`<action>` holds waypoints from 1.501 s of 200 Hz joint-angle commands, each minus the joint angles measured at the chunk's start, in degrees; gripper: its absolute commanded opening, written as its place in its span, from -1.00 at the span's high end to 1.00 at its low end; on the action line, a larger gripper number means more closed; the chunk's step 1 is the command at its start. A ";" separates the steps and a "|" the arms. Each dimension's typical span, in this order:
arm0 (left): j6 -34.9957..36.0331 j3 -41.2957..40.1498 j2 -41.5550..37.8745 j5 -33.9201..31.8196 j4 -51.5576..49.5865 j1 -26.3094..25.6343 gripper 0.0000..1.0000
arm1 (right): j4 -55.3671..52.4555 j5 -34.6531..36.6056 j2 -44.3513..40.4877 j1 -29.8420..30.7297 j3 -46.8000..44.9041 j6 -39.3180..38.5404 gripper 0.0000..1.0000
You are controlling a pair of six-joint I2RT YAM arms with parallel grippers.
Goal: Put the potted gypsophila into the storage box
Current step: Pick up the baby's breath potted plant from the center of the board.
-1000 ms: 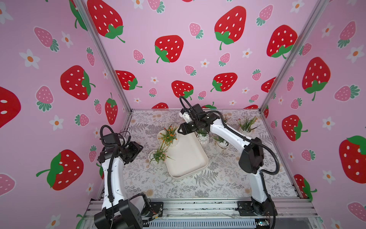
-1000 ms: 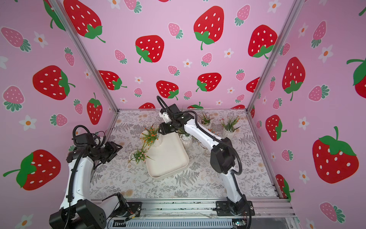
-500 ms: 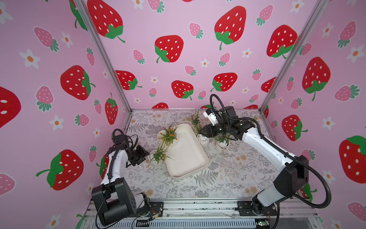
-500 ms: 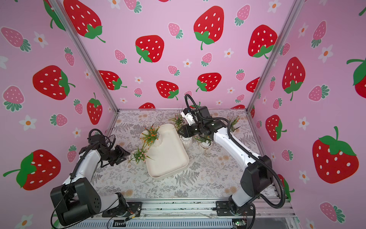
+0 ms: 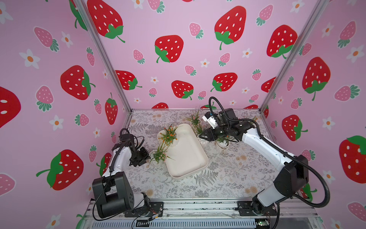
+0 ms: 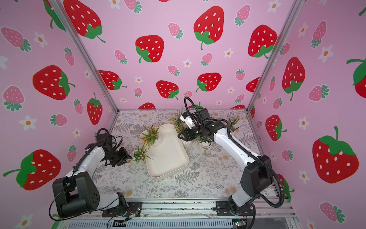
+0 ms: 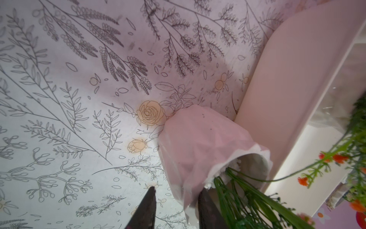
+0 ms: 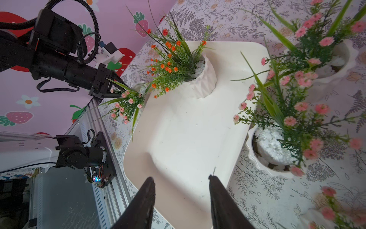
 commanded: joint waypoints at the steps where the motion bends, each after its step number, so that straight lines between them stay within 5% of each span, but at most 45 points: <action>1: 0.63 2.04 0.84 -2.70 -2.23 -0.88 0.30 | 0.42 -2.33 -0.93 -0.85 -1.68 -1.75 0.07; 107: 0.92 1.95 2.42 -2.37 -2.39 -2.40 0.57 | 4.61 -11.42 -1.26 -2.26 -5.57 -4.34 0.07; 211: 1.63 1.99 2.53 -0.12 -2.32 -3.01 1.00 | 4.46 -10.56 -2.32 -2.61 -6.68 -4.90 0.06; 300: 1.26 1.36 -2.14 5.34 -0.99 -3.04 1.00 | 4.13 -9.39 -2.84 -2.97 -6.76 -4.55 0.08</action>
